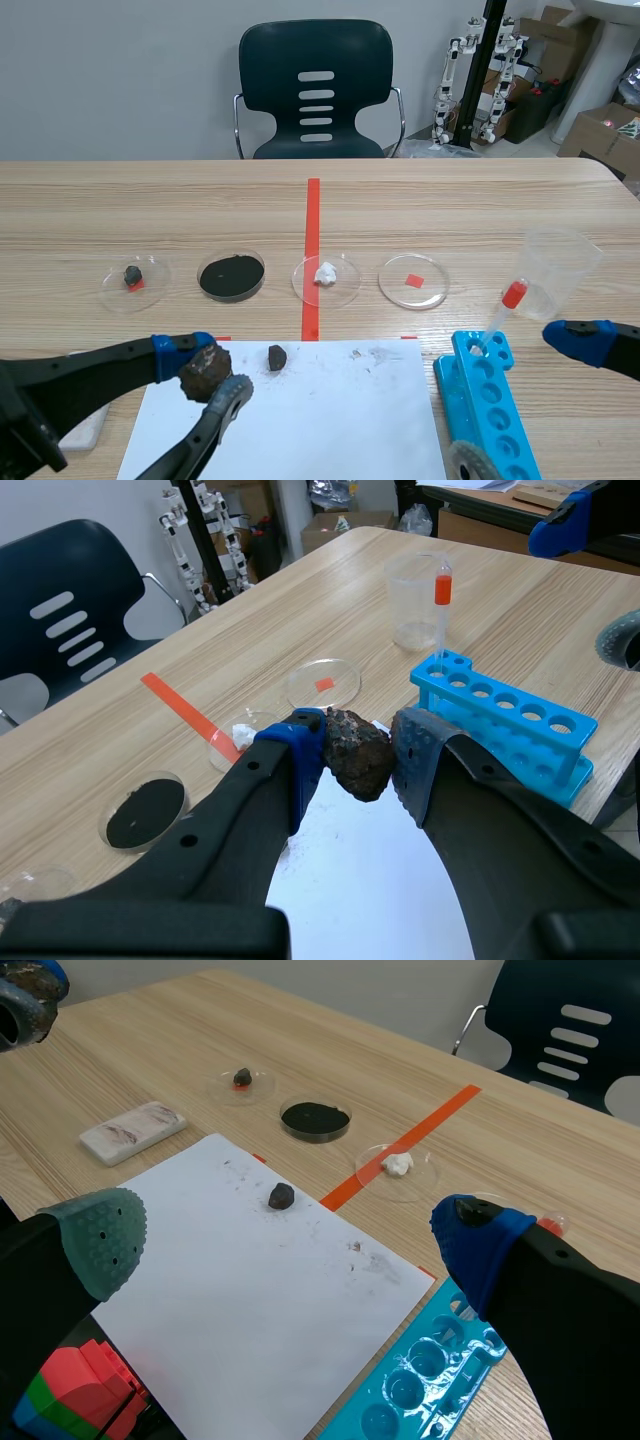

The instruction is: Put the right mineral back

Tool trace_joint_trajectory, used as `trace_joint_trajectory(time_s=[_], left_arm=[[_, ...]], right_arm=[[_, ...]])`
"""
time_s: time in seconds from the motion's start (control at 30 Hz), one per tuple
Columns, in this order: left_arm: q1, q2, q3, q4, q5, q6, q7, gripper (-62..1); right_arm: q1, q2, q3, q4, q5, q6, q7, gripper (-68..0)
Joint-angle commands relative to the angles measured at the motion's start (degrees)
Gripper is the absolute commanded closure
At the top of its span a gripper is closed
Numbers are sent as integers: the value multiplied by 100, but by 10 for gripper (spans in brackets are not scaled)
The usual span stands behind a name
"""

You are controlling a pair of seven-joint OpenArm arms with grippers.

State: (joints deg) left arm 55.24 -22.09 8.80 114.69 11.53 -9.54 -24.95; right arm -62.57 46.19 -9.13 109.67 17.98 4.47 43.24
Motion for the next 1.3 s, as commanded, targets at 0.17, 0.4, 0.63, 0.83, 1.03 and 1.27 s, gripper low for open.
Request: trace_joint_trajectory(time_s=[0.17, 0.4, 0.63, 0.83, 1.03, 1.27], left_arm=[[11, 15, 7, 55, -55, -9, -98, -100], [11, 15, 7, 55, -55, -9, -98, -100], [11, 15, 7, 55, -55, -11, -96, -100], [11, 15, 7, 55, -55, -11, -96, -100], [13, 15, 17, 55, -55, -33, -52, -101], [11, 15, 17, 55, -55, -28, 216, -100]], right_arm=[[52, -2, 15, 118, 24, 2, 87, -591], [52, -2, 15, 118, 24, 2, 87, -591], [52, -2, 15, 118, 24, 2, 87, -591], [52, -2, 15, 118, 24, 2, 87, -591], [52, -2, 15, 118, 24, 2, 87, -591], [52, -2, 15, 118, 24, 2, 90, -591]])
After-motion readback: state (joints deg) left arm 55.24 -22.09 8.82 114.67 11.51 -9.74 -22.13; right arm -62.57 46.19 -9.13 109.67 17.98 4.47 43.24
